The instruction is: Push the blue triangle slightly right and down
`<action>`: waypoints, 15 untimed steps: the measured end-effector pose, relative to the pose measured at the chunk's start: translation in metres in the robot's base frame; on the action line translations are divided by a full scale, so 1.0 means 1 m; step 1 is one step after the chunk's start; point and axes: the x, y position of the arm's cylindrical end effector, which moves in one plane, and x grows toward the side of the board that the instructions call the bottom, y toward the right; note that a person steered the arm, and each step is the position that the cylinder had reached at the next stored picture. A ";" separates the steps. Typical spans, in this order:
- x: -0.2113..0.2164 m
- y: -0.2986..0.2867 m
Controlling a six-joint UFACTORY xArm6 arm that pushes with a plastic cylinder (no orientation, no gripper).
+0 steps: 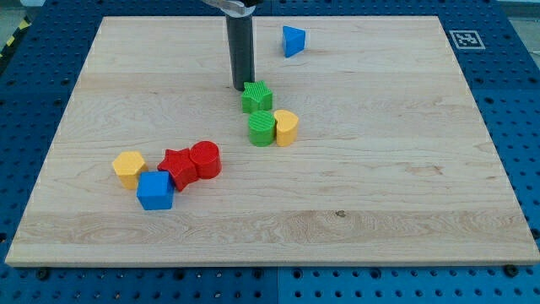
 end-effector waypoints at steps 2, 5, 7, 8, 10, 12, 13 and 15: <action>0.011 0.024; 0.015 0.030; -0.018 0.022; -0.022 0.021; -0.023 0.021; -0.041 0.021; -0.041 0.021; -0.049 0.026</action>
